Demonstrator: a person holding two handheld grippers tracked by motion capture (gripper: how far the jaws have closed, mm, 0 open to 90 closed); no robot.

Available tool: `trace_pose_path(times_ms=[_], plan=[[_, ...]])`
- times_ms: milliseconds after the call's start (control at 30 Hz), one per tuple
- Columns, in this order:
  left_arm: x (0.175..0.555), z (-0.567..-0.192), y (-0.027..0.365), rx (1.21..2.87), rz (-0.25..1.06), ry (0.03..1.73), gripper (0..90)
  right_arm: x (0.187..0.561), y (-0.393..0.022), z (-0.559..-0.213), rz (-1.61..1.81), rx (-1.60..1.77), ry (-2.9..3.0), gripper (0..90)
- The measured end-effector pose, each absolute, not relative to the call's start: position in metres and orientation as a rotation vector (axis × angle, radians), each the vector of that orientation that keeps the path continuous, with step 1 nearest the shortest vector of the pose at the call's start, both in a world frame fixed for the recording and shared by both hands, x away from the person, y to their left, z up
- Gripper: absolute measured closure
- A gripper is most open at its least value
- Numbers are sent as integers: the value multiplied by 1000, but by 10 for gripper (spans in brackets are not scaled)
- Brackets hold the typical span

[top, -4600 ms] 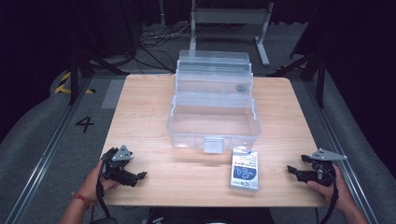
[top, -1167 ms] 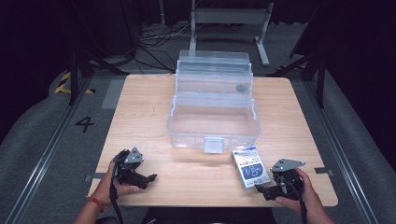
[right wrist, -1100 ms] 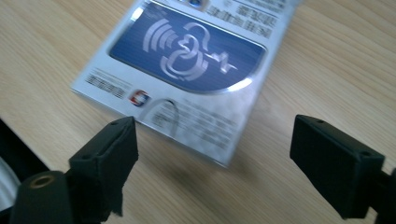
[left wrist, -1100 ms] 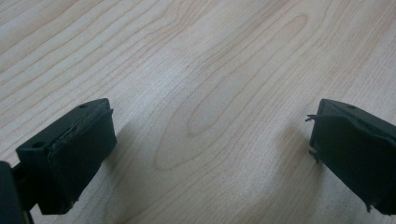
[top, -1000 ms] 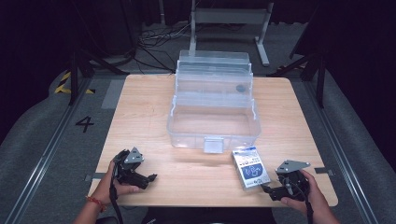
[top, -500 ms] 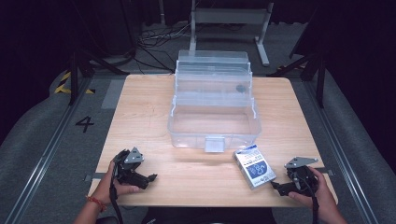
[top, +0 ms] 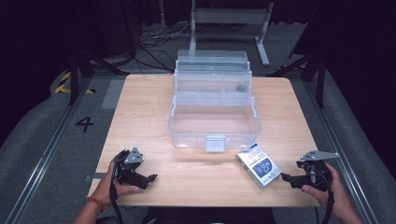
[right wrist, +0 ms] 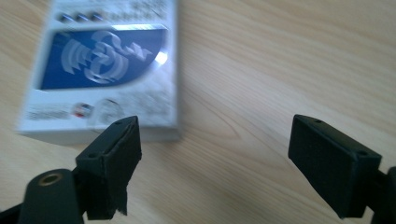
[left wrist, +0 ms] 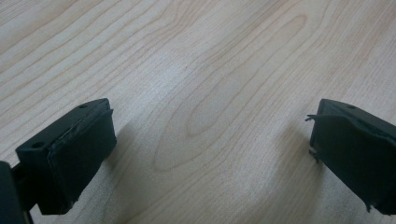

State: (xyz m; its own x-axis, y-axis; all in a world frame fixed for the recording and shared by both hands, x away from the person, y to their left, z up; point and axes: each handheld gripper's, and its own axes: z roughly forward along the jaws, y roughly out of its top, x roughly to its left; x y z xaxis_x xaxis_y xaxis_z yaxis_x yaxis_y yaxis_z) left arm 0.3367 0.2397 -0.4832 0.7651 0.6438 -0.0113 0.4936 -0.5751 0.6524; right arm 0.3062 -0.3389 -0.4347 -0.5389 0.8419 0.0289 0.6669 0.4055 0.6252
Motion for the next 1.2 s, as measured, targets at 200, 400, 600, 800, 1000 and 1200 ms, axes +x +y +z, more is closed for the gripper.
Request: trace_pose_path(times_ms=[200, 400, 600, 800, 1000, 1200], plan=[[337, -483, 240, 2304, 299, 845, 7, 313, -306, -422, 897, 1200, 2470, 162], [337, -483, 240, 2308, 300, 839, 7, 328, -281, -426, 802, 1154, 2573, 165], [338, -483, 240, 2309, 296, 835, 6, 346, -267, -429, 725, 1155, 2637, 160], [338, -483, 239, 2304, 288, 839, 5, 354, -254, -428, 662, 1148, 2662, 108], [338, -483, 239, 2305, 290, 839, 5, 363, -236, -434, 496, 1164, 2721, 3], [338, -483, 239, 2307, 285, 838, 5, 378, -226, -444, 418, 1178, 2803, 0]])
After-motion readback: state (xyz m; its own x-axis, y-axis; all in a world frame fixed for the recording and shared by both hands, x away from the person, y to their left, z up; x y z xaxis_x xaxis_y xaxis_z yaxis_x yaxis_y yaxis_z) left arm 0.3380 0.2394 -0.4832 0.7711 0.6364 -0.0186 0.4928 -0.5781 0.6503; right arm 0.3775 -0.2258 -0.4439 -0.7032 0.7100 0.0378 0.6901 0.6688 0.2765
